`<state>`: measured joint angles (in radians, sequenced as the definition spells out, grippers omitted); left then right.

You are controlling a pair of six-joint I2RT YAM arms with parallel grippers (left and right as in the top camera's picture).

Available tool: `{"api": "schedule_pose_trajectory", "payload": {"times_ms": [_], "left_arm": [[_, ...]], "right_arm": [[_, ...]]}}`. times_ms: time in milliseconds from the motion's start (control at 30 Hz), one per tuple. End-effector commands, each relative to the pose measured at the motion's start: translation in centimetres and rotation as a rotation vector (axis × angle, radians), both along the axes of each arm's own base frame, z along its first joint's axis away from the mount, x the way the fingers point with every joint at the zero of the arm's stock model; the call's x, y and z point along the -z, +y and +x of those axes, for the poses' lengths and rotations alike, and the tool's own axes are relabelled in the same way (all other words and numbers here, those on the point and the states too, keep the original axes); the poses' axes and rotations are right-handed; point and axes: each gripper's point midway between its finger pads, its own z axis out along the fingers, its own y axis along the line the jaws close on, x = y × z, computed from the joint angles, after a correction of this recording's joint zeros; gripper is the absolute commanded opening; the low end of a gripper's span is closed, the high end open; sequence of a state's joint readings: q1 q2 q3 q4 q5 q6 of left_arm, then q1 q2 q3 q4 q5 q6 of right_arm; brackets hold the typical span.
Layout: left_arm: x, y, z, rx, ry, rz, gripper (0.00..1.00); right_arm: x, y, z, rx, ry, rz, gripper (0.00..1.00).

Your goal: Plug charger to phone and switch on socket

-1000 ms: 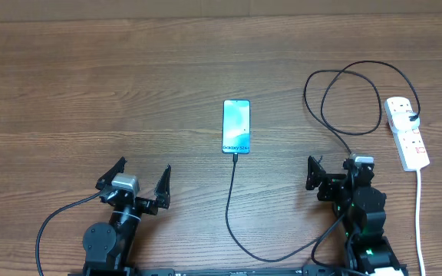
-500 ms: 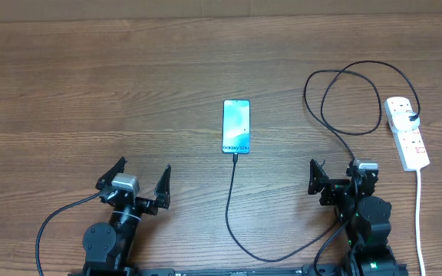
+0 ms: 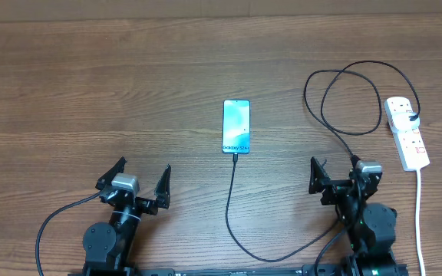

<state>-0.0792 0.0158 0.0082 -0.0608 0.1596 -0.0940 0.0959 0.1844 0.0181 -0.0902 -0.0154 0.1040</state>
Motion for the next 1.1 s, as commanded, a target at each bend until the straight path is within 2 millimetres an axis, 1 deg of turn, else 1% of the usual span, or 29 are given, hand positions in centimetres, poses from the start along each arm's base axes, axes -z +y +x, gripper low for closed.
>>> {"api": "schedule_pose_trajectory", "payload": {"times_ms": [0, 200, 1067], "left_arm": [[0.0, 0.2, 0.0, -0.008, -0.011, 0.027, 0.99], [0.0, 0.2, 0.0, -0.008, -0.011, 0.027, 1.00], [0.0, 0.2, 0.0, -0.008, -0.011, 0.027, 1.00]], "right_arm": [[-1.2, 0.1, -0.2, -0.010, -0.061, 0.009, 1.00], [-3.8, 0.1, -0.7, -0.010, -0.174, 0.021, 1.00], [-3.8, 0.1, -0.7, -0.010, -0.177, 0.021, 1.00]]}}
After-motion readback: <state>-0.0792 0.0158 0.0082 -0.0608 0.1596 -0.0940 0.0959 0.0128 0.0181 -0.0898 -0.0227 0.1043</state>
